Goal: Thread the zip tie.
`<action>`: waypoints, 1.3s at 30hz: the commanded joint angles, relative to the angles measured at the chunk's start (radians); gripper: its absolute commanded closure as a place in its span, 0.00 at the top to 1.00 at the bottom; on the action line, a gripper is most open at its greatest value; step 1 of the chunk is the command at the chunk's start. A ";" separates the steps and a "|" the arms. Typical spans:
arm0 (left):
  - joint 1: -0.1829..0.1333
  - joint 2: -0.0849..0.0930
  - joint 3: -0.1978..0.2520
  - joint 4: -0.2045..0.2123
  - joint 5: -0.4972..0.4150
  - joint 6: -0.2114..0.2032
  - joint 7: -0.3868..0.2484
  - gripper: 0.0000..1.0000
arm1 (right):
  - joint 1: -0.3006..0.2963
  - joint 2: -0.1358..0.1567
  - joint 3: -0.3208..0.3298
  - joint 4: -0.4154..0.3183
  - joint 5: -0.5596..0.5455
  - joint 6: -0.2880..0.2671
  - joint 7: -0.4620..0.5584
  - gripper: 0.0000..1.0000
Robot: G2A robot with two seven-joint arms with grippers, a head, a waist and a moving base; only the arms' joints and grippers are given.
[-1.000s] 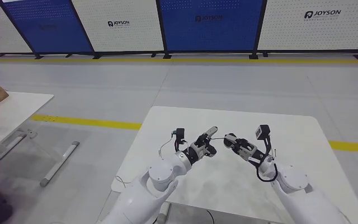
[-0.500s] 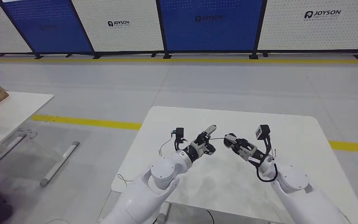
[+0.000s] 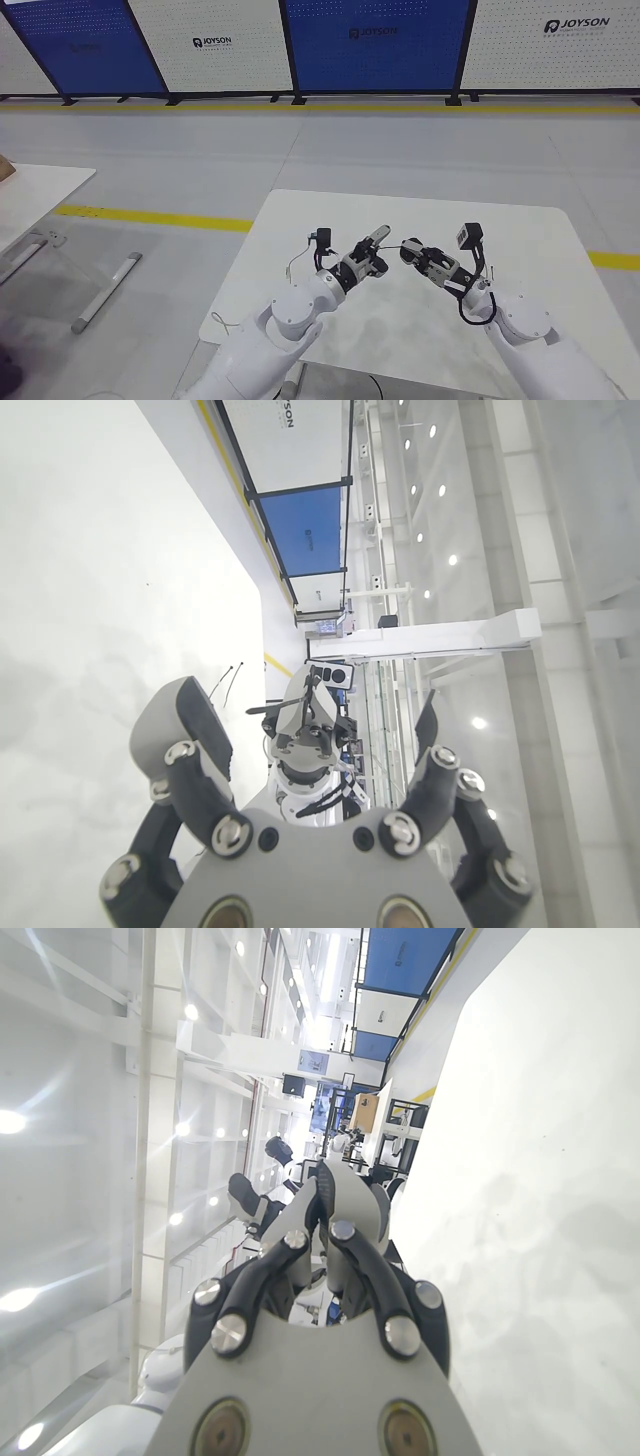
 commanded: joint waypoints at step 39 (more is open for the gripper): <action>0.029 -0.004 0.006 -0.012 0.083 -0.050 -0.007 0.83 | 0.000 0.000 0.000 0.000 0.000 0.000 0.000 0.00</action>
